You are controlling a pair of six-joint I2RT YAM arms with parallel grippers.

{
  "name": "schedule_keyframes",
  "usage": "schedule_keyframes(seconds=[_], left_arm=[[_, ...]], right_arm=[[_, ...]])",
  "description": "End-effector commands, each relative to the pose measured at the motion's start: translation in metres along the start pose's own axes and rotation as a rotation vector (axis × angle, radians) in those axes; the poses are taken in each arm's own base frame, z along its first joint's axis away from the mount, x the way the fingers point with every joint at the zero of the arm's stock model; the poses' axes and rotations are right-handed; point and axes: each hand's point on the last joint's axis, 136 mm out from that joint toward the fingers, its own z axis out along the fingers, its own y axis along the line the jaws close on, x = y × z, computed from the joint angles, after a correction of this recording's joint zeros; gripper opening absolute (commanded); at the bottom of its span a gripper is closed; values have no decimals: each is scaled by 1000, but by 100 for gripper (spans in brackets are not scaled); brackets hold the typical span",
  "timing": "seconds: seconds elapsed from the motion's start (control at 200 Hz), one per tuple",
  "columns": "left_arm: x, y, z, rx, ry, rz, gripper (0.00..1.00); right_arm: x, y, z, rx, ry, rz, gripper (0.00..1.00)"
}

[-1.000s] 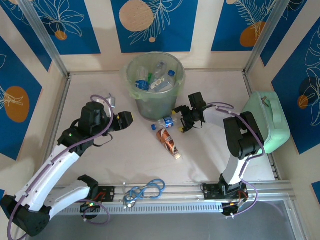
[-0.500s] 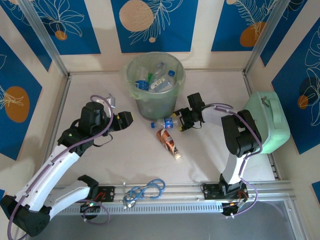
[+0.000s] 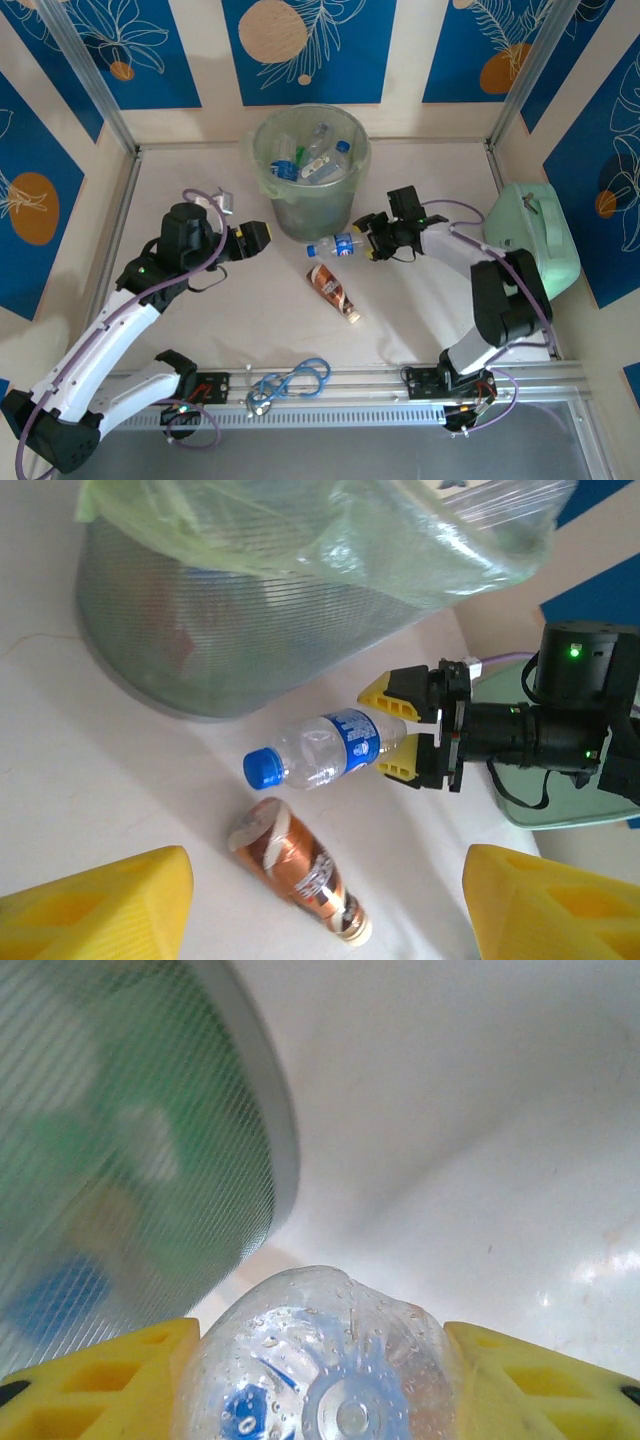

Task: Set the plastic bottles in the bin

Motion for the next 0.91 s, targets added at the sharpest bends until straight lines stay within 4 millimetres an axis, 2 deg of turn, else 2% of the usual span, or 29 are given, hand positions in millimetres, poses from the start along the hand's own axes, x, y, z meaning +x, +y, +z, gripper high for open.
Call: schedule_keyframes(seconds=[0.0,0.21,0.325,0.46,0.595,0.78,0.9], left_arm=[[0,-21,2,126,17,-6,71],[3,-59,9,380,49,-77,71],[0,-80,10,485,46,-102,72],[-4,-99,7,568,48,-112,73],[0,-99,8,579,58,-122,73],[11,-95,12,584,99,-152,72],[15,-97,14,591,123,-150,66]], right_arm=[[25,5,-27,-43,54,-91,54],[61,37,-94,-194,23,-266,55],[79,61,-122,-282,24,-339,55],[95,89,-142,-388,39,-398,54],[105,114,-160,-489,49,-428,55],[109,130,-171,-543,46,-438,55],[113,137,-173,-558,53,-452,55]])
